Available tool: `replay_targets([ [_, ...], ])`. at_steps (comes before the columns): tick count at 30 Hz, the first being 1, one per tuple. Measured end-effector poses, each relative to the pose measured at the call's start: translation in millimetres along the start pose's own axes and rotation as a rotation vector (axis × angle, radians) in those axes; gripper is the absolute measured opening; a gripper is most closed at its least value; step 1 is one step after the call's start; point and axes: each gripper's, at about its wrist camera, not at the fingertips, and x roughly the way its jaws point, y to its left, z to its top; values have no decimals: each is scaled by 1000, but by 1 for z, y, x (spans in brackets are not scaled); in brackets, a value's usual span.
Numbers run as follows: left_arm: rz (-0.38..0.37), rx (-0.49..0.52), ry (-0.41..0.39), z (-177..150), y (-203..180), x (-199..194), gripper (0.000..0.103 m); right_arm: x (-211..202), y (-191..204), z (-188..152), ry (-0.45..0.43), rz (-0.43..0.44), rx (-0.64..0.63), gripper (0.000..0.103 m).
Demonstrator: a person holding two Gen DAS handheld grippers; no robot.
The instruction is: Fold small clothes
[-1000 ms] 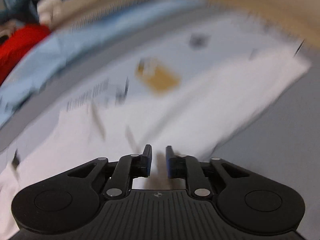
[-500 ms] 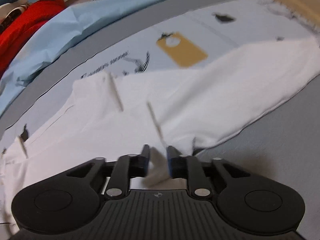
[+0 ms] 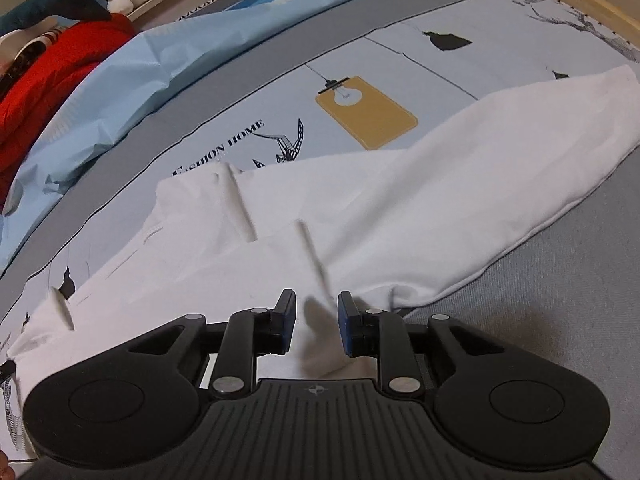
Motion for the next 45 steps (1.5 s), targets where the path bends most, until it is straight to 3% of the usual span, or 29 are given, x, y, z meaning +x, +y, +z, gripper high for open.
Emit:
replay_targets([
  [2, 75, 29, 70, 0, -6, 4, 6, -1, -1, 0, -3, -7, 4, 24],
  [4, 154, 49, 25, 1, -15, -8, 6, -2, -2, -2, -6, -5, 4, 24],
  [6, 133, 70, -9, 3, -27, -21, 7, -3, -1, -2, -5, 1, 2, 24],
  [10, -17, 130, 12, -4, -48, -38, 7, -5, 2, -1, -4, 46, -15, 24],
  [13, -87, 203, 120, -25, -55, -26, 10, 3, 4, -4, 42, 69, -39, 32],
  [15, 39, 271, 264, -45, -49, -1, 11, 13, 3, -9, 99, 56, -53, 34],
  [18, 53, 267, 233, -41, -55, -14, 11, 10, 4, -11, 81, -14, -69, 34],
  [21, -22, 287, 162, -43, -66, -32, 12, 1, -2, -8, 48, 36, -15, 34],
  [23, 41, 328, 252, -61, -68, -16, 12, 4, -3, -9, 70, 28, -33, 34],
  [25, 65, 335, 236, -69, -68, -16, 12, 11, -8, -12, 125, -23, -33, 34],
  [27, 101, 312, 254, -60, -79, -25, 12, 5, -17, -8, 111, -26, 25, 34],
  [30, 85, 284, 185, -49, -94, -63, 16, -18, -24, 3, 27, 17, 46, 34],
  [33, 82, 279, 127, -49, -114, -107, 31, -41, -32, 13, -50, 56, 47, 34],
  [38, 19, 228, -9, -64, -143, -187, 56, -67, -52, 22, -106, 118, 75, 34],
  [41, -22, 226, -84, -87, -152, -199, 62, -75, -64, 26, -139, 125, 85, 34],
  [43, 14, 247, -47, -98, -163, -189, 62, -84, -75, 27, -171, 129, 101, 34],
  [45, -8, 268, -73, -100, -173, -184, 62, -91, -88, 27, -215, 130, 122, 34],
])
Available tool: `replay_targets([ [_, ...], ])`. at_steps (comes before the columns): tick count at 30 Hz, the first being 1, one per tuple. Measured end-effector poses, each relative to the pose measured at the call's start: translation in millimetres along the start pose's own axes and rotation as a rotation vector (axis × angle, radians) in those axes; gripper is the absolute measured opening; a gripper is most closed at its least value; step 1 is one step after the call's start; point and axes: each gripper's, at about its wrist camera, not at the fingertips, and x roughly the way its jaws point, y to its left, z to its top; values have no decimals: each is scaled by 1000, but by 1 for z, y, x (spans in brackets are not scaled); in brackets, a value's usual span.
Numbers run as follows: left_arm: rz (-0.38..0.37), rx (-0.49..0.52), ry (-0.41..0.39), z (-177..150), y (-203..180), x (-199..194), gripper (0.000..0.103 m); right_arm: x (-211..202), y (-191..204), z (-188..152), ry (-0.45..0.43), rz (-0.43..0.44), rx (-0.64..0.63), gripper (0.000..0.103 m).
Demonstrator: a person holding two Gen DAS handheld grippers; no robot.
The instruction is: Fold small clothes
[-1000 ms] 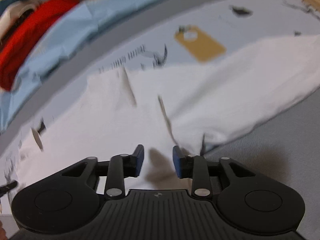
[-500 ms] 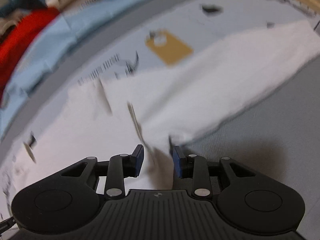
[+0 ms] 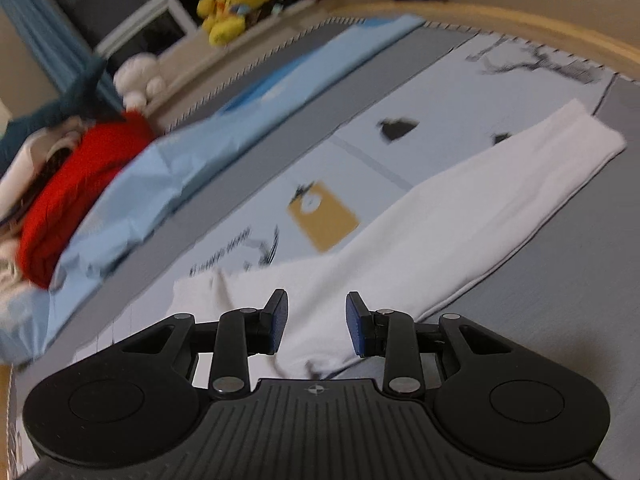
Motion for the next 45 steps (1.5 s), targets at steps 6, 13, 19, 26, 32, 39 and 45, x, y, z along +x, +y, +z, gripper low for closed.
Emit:
replay_targets([
  [6, 21, 10, -59, 9, -9, 12, 62, -9, -42, 15, -57, -77, 34, 37],
  [13, -26, 27, -40, 18, -5, 18, 57, -4, -126, 33, -97, -198, 246, 37],
  [19, -27, 42, 0, 20, 0, 27, 24, 4, -196, 35, -169, -269, 473, 8],
  [26, -56, 66, 19, 19, -6, 27, 24, 30, -235, 42, -235, -212, 617, 25],
  [32, -45, 84, 37, 16, -7, 32, 24, 57, -253, 49, -249, -199, 643, 26],
  [39, -23, 96, 54, 15, -8, 38, 24, 72, -251, 60, -284, -180, 615, 30],
  [45, -15, 92, 69, 15, -5, 39, 24, 75, -239, 61, -308, -212, 583, 10],
])
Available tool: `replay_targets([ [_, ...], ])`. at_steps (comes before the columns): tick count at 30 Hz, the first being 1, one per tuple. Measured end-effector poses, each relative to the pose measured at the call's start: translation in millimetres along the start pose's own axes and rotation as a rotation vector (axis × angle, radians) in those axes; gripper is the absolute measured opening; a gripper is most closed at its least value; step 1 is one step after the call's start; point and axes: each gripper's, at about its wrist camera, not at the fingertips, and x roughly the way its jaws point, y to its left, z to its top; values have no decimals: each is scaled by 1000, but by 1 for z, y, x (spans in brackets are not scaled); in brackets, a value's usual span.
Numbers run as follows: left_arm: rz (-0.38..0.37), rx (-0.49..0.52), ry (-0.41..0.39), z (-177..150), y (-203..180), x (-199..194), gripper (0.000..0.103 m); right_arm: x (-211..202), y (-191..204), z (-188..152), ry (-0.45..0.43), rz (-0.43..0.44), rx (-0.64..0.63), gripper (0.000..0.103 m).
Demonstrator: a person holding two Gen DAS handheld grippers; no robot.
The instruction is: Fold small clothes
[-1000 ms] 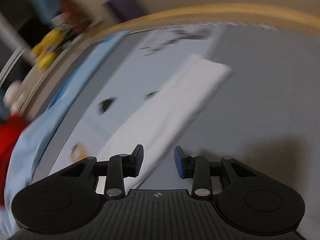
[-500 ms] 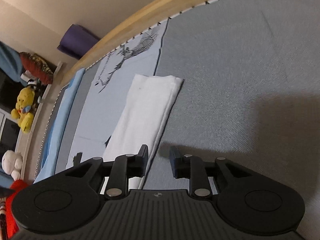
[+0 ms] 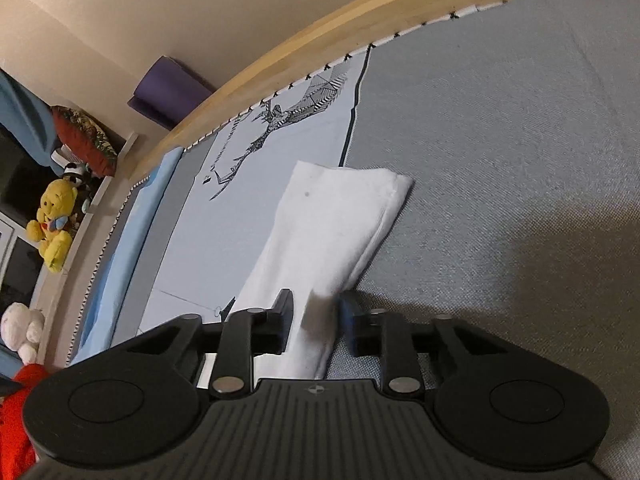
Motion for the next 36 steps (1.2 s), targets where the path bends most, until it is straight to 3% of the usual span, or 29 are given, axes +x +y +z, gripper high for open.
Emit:
replay_targets([
  [5, -2, -3, 0, 0, 4, -3, 24, -17, 18, -2, -84, -17, -40, 6],
  [8, -3, -9, 1, 0, 7, -6, 24, -34, 51, -8, -139, 1, -144, 6],
  [13, -2, -33, 4, 1, 18, -12, 24, -77, 132, -45, -157, 151, -351, 5],
  [17, 4, -65, 7, 1, 31, -19, 24, -130, 213, -114, -126, 352, -602, 5],
  [22, 34, -127, 10, 4, 61, -27, 24, -220, 288, -245, -52, 678, -936, 5],
  [24, 49, -181, 8, 8, 82, -30, 24, -245, 300, -299, 65, 766, -1009, 7],
  [25, 54, -210, 6, 9, 92, -31, 24, -249, 302, -324, 175, 788, -1031, 11],
  [26, 56, -242, 5, 11, 104, -32, 24, -246, 301, -350, 328, 797, -1055, 20],
  [27, 55, -274, 10, 12, 115, -32, 24, -240, 296, -373, 470, 775, -1076, 21],
  [29, 48, -331, 31, 12, 134, -30, 25, -233, 282, -400, 641, 676, -1116, 21],
  [31, 41, -364, 54, 13, 144, -27, 24, -230, 275, -394, 685, 588, -1114, 21],
  [36, 19, -361, 73, 14, 145, -17, 25, -222, 276, -316, 586, 395, -920, 23],
])
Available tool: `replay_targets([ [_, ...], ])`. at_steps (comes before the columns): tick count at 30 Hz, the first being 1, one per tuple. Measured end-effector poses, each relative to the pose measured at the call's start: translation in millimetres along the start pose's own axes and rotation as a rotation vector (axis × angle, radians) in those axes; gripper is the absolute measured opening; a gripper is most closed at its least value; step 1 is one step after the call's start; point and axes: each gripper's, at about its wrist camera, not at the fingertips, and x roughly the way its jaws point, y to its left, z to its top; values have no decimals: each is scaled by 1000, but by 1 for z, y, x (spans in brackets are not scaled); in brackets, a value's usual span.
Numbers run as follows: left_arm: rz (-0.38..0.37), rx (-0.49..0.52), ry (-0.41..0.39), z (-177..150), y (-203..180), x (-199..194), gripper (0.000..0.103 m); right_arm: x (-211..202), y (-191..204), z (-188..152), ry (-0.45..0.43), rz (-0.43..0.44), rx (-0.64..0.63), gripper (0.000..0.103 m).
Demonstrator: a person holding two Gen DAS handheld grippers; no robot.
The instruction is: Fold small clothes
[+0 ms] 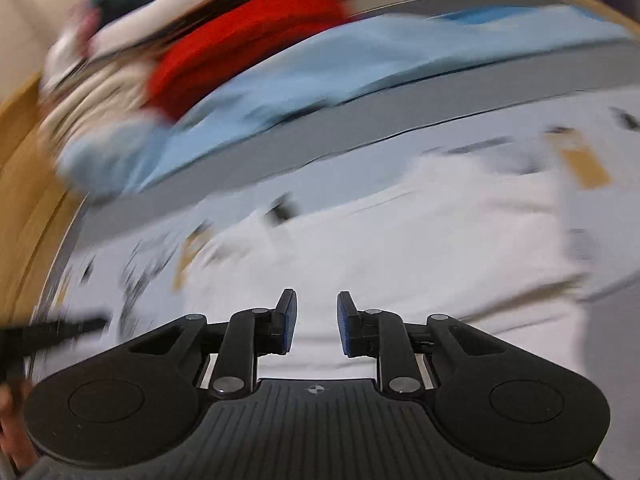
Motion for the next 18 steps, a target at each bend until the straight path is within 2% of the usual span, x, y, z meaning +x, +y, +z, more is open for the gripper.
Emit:
replay_targets([
  [3, -19, -11, 33, -3, -5, 18, 25, -31, -47, 9, -139, -76, 85, 25],
  [4, -28, -14, 47, -4, -7, 27, 25, -39, -63, 6, -175, -130, 105, 25],
  [6, -39, -25, 84, -4, -10, 45, 24, -39, -90, 4, -188, -256, 192, 27],
  [9, -59, -20, 115, -5, -17, 73, 25, -34, -124, 7, -158, -240, 350, 27],
  [12, -24, -42, 139, -8, -21, 98, 24, -30, -136, 12, -144, -224, 344, 27],
  [14, -29, -50, 151, -9, -24, 111, 28, -26, -141, 15, -143, -226, 326, 27],
  [18, -6, -41, 178, -13, -31, 133, 36, -14, -152, 23, -142, -236, 376, 27],
])
